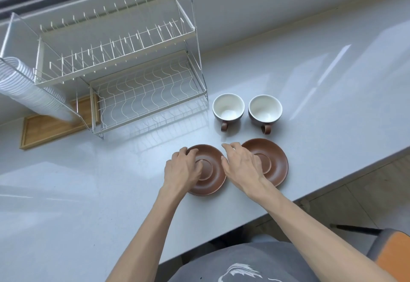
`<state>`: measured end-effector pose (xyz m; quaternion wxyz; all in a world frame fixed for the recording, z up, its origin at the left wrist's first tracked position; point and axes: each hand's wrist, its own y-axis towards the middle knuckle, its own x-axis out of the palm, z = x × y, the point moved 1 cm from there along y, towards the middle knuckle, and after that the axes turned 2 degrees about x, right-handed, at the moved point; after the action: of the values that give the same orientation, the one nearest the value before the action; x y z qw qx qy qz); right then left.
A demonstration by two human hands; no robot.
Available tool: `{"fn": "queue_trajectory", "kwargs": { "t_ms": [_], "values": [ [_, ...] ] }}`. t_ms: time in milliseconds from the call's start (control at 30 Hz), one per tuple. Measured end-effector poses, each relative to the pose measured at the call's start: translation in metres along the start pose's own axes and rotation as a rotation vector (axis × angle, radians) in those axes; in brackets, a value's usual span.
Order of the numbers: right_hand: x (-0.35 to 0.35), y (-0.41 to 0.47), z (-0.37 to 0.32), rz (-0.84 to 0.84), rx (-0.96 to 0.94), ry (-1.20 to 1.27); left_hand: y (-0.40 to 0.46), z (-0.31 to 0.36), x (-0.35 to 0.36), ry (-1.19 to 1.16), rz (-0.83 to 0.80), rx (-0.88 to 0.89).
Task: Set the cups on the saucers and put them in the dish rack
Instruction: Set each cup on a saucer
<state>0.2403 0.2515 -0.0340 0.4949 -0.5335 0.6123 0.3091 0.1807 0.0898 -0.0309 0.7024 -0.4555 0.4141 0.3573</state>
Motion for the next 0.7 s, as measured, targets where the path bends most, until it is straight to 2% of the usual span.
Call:
{"fn": "queue_trajectory", "kwargs": {
  "t_ms": [167, 433, 700],
  "values": [
    [-0.011, 0.005, 0.026, 0.111, 0.029, -0.034, 0.009, 0.033, -0.007, 0.094, 0.115, 0.14],
    [-0.038, 0.013, 0.075, 0.229, 0.138, -0.022, 0.029, 0.094, -0.002, 0.004, 0.154, 0.31],
    [-0.057, 0.04, 0.113, 0.282, 0.229, 0.008, 0.058, 0.141, 0.005, -0.15, 0.144, 0.314]
  ]
}}
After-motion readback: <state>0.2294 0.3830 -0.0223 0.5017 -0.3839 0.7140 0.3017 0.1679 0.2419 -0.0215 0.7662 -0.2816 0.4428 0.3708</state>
